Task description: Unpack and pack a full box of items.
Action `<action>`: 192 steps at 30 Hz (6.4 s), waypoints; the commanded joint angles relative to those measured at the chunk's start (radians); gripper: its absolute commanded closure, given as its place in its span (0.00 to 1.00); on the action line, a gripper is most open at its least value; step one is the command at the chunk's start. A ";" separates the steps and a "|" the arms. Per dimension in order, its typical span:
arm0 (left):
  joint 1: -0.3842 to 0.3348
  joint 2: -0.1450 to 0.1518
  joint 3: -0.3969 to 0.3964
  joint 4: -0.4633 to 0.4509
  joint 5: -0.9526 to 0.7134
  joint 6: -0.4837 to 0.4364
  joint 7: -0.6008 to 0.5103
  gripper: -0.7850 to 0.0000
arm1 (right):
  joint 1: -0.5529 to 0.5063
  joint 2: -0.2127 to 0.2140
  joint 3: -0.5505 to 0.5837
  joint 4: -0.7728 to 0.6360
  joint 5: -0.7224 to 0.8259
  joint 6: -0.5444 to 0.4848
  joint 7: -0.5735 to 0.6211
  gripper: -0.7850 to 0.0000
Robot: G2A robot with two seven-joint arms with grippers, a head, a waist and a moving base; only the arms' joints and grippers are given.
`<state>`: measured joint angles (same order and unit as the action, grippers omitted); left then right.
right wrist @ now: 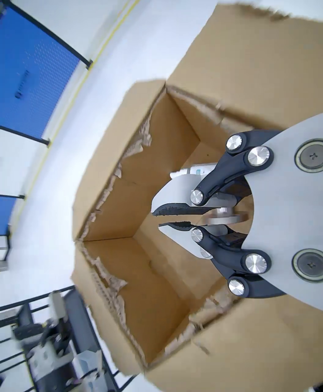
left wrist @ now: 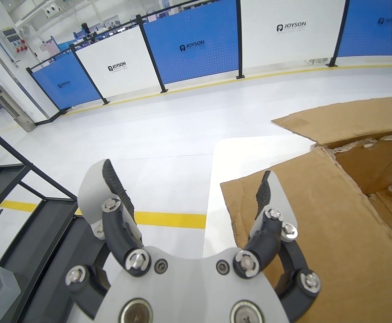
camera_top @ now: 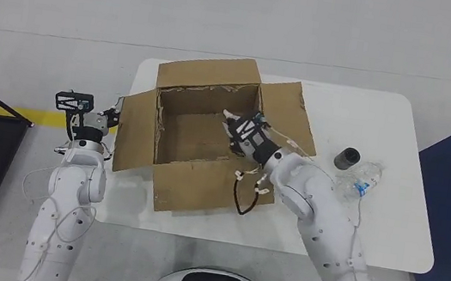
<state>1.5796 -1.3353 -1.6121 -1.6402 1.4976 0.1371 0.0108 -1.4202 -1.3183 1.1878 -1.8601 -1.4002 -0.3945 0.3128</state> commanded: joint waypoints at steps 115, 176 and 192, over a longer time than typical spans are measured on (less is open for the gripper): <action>0.000 0.000 0.000 0.000 0.000 0.000 0.000 0.00 | -0.494 0.004 0.441 -0.098 0.216 0.233 -0.048 1.00; 0.000 0.000 0.000 0.000 0.000 0.000 0.000 0.00 | 0.340 -0.039 -0.166 0.004 0.266 0.227 0.566 0.00; 0.000 0.000 0.000 0.000 0.000 0.000 0.000 0.00 | 0.497 -0.085 -0.341 0.244 0.374 0.283 0.848 0.00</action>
<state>1.5796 -1.3353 -1.6121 -1.6402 1.4976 0.1371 0.0108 -0.9318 -1.4001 0.8485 -1.6334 -1.0400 -0.1277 1.1558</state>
